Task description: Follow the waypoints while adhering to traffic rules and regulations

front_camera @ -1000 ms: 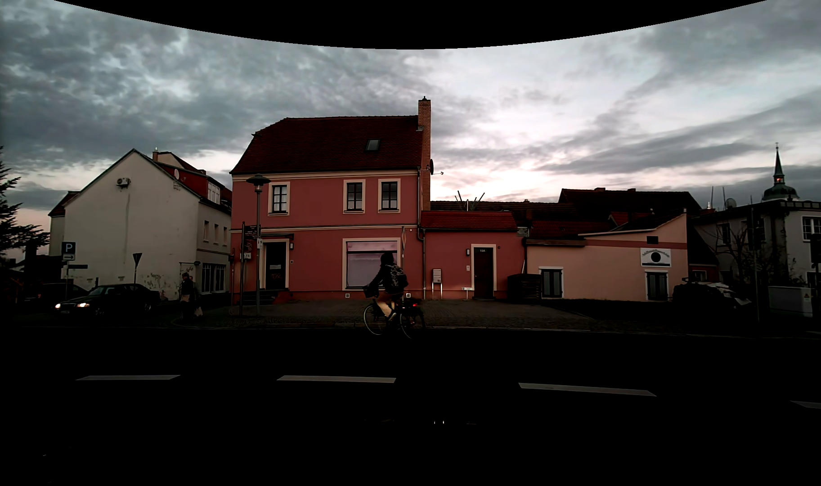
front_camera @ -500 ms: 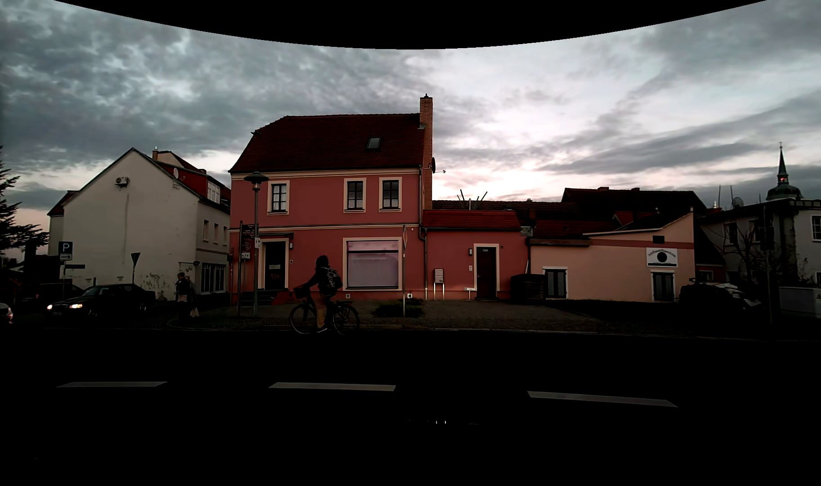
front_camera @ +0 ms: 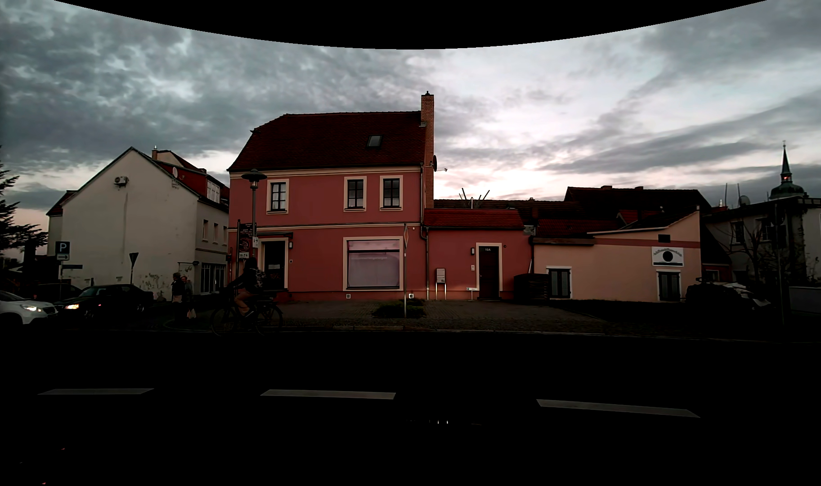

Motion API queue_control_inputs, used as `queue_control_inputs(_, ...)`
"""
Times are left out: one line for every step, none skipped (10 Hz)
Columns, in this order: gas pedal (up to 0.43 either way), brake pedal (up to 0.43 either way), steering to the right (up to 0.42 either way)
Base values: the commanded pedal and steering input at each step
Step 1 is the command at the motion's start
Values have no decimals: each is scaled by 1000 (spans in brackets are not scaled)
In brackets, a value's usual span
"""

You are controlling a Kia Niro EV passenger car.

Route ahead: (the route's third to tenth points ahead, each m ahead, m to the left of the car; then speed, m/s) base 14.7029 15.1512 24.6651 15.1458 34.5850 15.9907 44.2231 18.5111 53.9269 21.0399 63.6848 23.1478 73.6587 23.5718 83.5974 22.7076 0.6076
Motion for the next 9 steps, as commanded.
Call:
queue_control_inputs(0,0,-51)
queue_control_inputs(0,0,-50)
queue_control_inputs(0,0,-51)
queue_control_inputs(0,0,-50)
queue_control_inputs(0,0,-51)
queue_control_inputs(87,0,-51)
queue_control_inputs(118,0,-50)
queue_control_inputs(138,0,-49)
queue_control_inputs(169,0,-47)
